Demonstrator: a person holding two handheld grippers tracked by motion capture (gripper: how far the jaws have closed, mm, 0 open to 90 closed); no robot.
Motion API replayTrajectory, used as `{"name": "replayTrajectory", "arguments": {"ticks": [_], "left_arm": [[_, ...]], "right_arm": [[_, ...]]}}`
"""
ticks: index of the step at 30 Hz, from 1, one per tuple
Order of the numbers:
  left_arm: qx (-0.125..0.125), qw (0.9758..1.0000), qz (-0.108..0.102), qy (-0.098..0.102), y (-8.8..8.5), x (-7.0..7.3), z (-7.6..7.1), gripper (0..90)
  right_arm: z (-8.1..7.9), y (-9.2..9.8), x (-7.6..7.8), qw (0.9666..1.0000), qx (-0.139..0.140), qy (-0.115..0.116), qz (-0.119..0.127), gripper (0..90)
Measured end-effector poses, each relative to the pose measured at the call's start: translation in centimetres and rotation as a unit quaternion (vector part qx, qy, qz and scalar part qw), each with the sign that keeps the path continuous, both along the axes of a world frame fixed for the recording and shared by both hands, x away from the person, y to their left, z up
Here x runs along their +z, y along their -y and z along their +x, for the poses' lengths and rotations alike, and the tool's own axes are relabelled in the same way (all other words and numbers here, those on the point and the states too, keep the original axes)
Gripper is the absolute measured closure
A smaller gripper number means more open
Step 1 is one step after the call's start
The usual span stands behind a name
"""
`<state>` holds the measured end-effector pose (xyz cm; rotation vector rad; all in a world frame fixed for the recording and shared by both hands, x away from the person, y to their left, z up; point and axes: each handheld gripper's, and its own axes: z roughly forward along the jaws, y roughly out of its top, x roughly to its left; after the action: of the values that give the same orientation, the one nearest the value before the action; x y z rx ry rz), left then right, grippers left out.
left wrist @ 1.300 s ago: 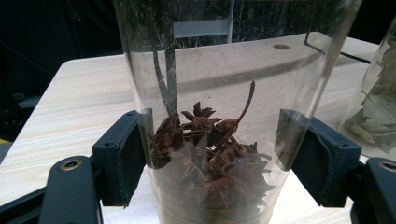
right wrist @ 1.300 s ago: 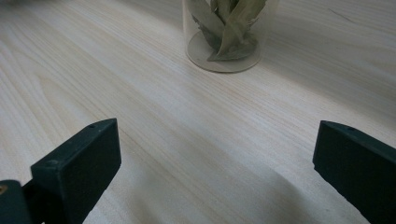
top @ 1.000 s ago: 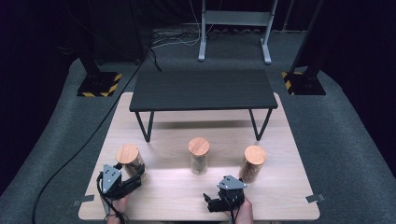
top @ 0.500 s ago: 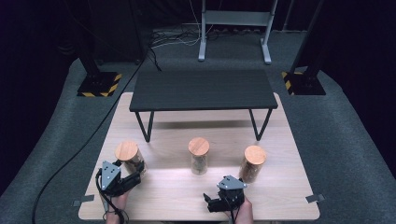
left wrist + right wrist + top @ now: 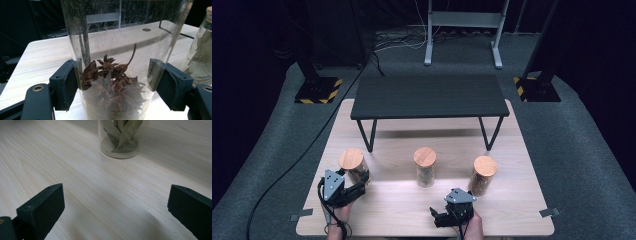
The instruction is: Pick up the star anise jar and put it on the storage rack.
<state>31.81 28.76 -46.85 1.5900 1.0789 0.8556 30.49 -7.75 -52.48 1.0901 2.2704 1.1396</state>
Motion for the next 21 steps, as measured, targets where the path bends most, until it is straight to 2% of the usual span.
{"name": "replayTrajectory", "arguments": {"ticks": [21], "left_arm": [[-0.005, 1.0, -0.002, 0.005, 0.1, 1.1, 1.0, 25.2]], "right_arm": [[0.0, 0.0, 0.0, 1.0, 0.001, -0.002, 0.001, 0.2]]}}
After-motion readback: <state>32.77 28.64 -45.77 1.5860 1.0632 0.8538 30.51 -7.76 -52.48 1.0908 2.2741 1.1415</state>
